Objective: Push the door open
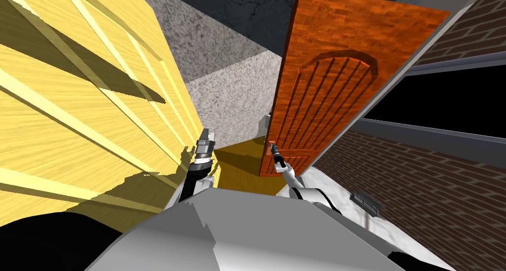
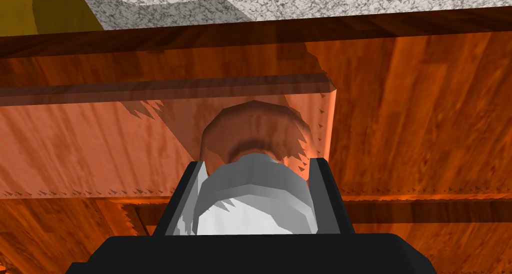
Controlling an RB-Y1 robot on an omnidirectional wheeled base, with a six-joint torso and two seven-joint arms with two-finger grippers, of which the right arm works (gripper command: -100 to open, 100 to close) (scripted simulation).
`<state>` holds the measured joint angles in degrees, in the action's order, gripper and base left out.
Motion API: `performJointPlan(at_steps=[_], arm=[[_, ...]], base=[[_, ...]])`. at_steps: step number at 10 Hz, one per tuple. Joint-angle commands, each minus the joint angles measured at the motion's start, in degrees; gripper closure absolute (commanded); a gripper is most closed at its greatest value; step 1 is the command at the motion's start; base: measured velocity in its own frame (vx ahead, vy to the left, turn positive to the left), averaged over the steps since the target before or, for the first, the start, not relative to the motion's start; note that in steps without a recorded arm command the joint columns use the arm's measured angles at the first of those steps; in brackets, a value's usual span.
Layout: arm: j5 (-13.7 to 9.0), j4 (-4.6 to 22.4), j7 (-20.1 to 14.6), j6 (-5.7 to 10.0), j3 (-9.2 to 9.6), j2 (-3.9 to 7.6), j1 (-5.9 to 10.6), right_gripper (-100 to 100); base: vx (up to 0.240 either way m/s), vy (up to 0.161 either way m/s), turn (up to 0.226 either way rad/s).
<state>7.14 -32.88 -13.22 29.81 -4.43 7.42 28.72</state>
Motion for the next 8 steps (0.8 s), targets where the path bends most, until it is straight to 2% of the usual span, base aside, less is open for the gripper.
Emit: performJointPlan(at_steps=[1,5,6,8], arm=[[-0.1,-2.46,-0.08,-1.18,-0.19,0.43,-0.97,100],[-0.85,-2.32,1.37,-1.56,-2.0,0.44,-1.03,100],[-0.78,-2.26,1.31,-1.63,-1.89,0.37,-1.16,100],[-1.1,-2.45,2.46,-1.69,-3.15,0.28,-1.06,100]], base=[[0.115,0.11,-0.046],[0.131,0.102,-0.043],[0.054,0.04,-0.023],[0.162,0.003,-0.059]])
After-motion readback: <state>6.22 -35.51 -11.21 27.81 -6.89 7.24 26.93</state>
